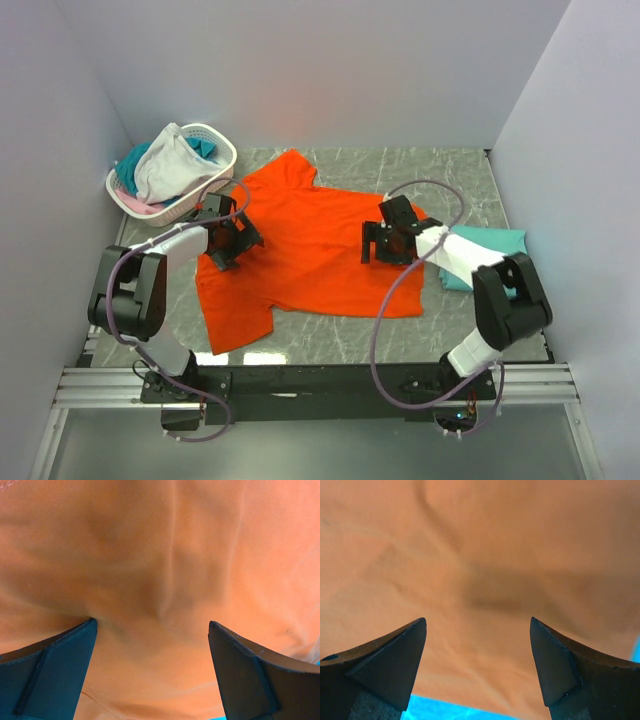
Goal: Fold and stack the t-shirts
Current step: Flatten the tshirt out
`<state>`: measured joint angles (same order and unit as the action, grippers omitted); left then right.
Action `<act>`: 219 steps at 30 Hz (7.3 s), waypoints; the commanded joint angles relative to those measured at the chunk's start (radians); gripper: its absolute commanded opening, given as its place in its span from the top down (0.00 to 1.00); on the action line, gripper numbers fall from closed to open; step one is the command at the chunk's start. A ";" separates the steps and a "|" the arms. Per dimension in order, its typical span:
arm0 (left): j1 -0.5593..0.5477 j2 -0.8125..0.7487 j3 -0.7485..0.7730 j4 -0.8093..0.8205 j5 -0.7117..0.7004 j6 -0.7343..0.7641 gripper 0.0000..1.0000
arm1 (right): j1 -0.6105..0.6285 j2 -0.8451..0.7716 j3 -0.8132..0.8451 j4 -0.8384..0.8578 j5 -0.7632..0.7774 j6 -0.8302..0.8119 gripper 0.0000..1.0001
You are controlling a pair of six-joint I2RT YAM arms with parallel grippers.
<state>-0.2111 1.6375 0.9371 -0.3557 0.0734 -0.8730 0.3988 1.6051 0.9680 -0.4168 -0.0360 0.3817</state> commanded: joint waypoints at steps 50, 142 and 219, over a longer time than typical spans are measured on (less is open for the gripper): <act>-0.014 -0.265 -0.153 -0.094 -0.115 -0.030 0.01 | -0.041 -0.119 0.021 -0.019 0.081 0.148 1.00; -0.007 -0.278 -0.179 -0.137 -0.187 -0.030 0.01 | -0.052 0.116 0.196 -0.129 0.100 -0.054 0.99; -0.004 -0.239 -0.142 -0.183 -0.204 -0.050 0.01 | -0.179 -0.177 -0.124 -0.162 0.051 0.103 0.99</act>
<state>-0.2184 1.4044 0.7563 -0.5396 -0.1253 -0.9146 0.2363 1.3857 0.7876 -0.6060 -0.0006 0.4923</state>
